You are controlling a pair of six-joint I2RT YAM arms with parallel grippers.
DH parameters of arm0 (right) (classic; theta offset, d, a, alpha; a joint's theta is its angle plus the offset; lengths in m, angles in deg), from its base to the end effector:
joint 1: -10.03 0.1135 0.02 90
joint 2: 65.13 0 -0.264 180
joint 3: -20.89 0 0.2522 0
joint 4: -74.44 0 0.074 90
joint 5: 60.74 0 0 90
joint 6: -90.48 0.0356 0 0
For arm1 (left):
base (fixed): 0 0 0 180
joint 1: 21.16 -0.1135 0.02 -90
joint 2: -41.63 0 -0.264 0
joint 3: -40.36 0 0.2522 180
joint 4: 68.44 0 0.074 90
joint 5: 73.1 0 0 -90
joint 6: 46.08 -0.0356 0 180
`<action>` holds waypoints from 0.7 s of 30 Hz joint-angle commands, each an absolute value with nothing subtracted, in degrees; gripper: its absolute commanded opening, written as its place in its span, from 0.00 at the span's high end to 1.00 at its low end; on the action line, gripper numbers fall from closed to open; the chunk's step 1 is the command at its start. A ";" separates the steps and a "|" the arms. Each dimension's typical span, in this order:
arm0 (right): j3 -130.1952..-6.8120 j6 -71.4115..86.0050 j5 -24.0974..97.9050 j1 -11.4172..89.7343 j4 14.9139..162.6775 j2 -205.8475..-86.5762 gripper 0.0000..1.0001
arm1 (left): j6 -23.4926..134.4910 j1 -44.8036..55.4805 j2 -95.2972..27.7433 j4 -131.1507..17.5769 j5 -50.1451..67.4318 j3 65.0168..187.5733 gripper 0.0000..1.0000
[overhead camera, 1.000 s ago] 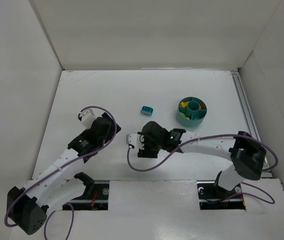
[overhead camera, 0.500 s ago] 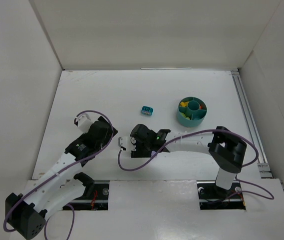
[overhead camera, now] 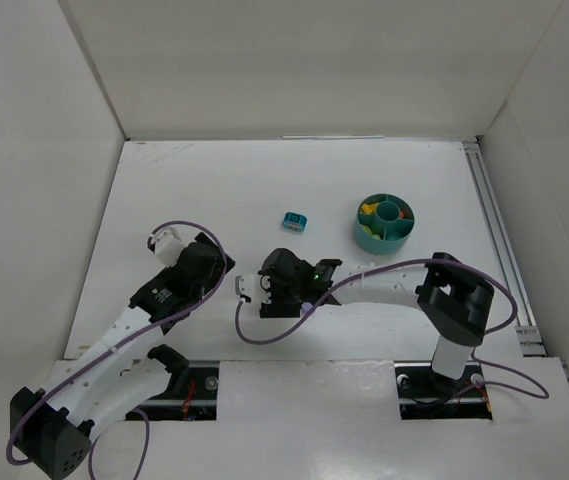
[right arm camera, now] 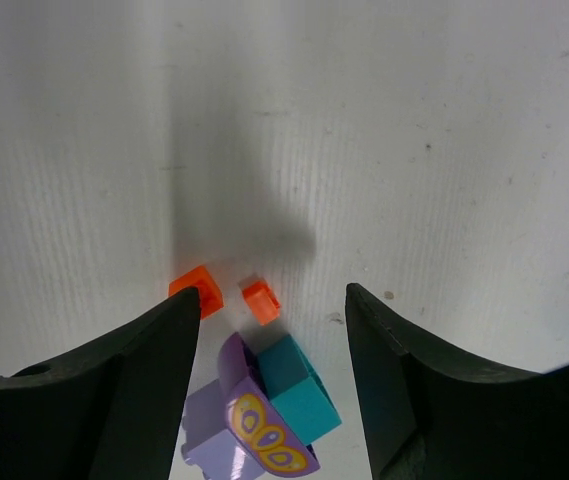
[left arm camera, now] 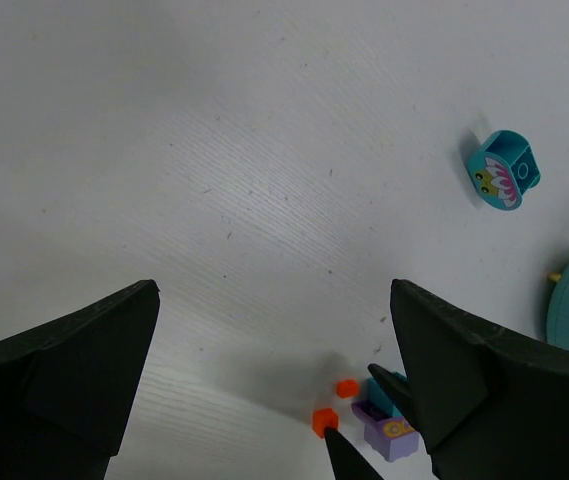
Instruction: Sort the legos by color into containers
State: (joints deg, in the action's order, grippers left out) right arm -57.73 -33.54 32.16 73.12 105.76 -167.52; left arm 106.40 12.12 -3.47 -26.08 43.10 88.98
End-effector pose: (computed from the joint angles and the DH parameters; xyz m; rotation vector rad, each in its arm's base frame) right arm 0.1659 0.3309 0.1799 -1.9261 1.6736 0.2639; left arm 0.1490 -0.0790 0.2495 -0.7875 2.0562 -0.4354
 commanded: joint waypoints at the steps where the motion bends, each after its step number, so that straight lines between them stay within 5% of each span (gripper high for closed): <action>1: -55.54 -33.26 38.75 73.49 104.72 -164.02 0.35 | 106.85 11.89 -2.58 -25.33 44.59 88.49 0.00; 21: -50.09 -35.46 40.86 76.29 102.97 -160.13 0.37 | 105.79 11.89 -3.11 -26.38 44.59 88.49 0.00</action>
